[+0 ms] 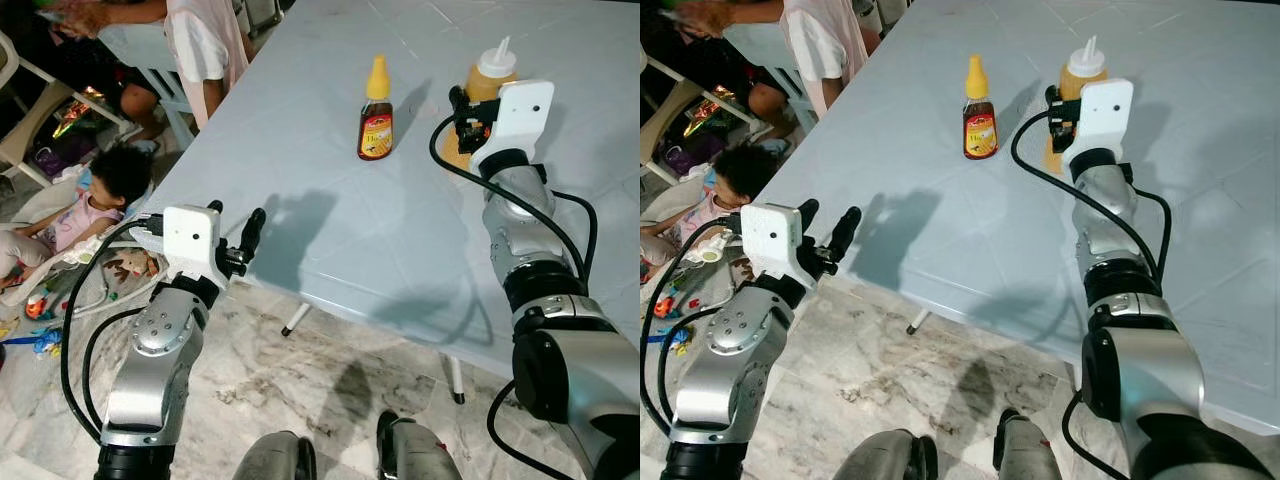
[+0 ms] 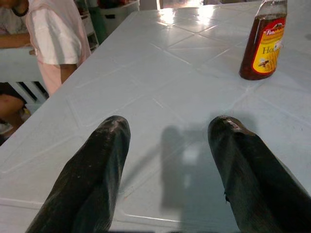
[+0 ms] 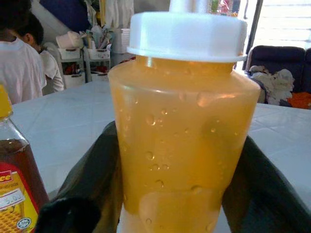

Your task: Restocking fridge

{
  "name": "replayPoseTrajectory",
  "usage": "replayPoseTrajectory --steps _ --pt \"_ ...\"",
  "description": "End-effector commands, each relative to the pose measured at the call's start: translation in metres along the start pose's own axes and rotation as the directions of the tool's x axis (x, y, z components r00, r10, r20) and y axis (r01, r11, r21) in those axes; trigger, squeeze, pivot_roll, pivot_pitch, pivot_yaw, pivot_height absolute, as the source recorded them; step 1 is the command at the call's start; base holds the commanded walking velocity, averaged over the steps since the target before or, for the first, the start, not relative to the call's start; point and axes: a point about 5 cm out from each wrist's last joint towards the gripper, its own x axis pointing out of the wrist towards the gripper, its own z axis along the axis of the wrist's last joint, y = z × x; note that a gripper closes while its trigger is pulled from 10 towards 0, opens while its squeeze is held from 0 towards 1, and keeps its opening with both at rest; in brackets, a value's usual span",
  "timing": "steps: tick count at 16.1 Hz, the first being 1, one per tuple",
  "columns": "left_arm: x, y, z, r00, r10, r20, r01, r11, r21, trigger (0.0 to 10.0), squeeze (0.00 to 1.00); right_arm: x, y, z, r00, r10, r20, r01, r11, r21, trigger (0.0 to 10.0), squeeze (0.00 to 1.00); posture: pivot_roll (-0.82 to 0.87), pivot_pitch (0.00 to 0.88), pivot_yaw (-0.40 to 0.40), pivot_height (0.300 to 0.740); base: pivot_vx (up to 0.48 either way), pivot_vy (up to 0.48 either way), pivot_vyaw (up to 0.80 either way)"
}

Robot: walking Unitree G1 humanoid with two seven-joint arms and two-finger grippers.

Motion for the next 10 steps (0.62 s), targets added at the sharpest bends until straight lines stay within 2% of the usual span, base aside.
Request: replayPoseTrajectory --steps 1,2,3,5,6,8,9,10 --pt "-0.002 0.003 -0.002 1.0 0.013 -0.008 -0.013 1.0 0.015 10.0 0.0 -0.001 0.008 0.002 0.999 0.032 0.019 -0.032 1.0 0.0 0.0 0.0 0.05 0.163 0.133 0.74 0.0 0.0 0.0" --pt "-0.001 0.004 -0.004 0.999 0.032 -0.011 -0.032 0.999 0.013 10.0 0.0 -0.004 0.011 0.001 0.999 0.043 0.027 -0.043 0.999 0.007 2.0 0.0 0.04 0.147 0.12 0.74 0.0 0.0 0.0" --pt "0.001 0.006 -0.006 0.998 0.062 -0.026 -0.062 0.998 0.006 10.0 0.0 -0.008 0.016 0.001 0.997 0.064 0.038 -0.064 0.998 0.01 10.0 0.0 0.04 0.144 0.118 0.74 0.0 0.0 0.0" --pt "0.004 0.011 -0.009 0.99 0.137 -0.037 -0.136 0.99 0.023 10.0 0.0 -0.02 0.028 0.003 0.993 0.092 0.074 -0.093 0.996 0.012 10.0 0.0 0.03 0.125 0.103 0.74 0.0 0.0 0.0" --pt "0.006 0.011 -0.01 0.988 0.151 -0.035 -0.15 0.988 0.024 10.0 0.0 -0.034 0.039 0.006 0.988 0.116 0.1 -0.117 0.993 0.004 10.0 0.0 0.02 0.11 0.088 0.74 0.0 0.0 0.0" --pt "0.008 0.01 -0.009 0.987 0.159 -0.029 -0.158 0.987 0.025 10.0 0.0 -0.043 0.046 0.009 0.986 0.125 0.113 -0.125 0.992 -0.001 10.0 0.0 0.02 0.108 0.084 0.74 0.0 0.0 0.0" --pt "0.01 0.013 -0.007 0.982 0.185 -0.023 -0.185 0.982 0.027 10.0 0.0 -0.053 0.053 0.012 0.985 0.128 0.112 -0.131 0.991 0.017 10.0 0.0 0.01 0.112 0.082 0.74 0.0 0.0 0.0" --pt "0.015 0.015 -0.002 0.975 0.22 -0.003 -0.22 0.975 0.042 10.0 0.0 -0.07 0.065 0.014 0.985 0.144 0.095 -0.15 0.987 0.056 10.0 0.0 0.0 0.121 0.072 0.74 0.0 0.0 0.0"
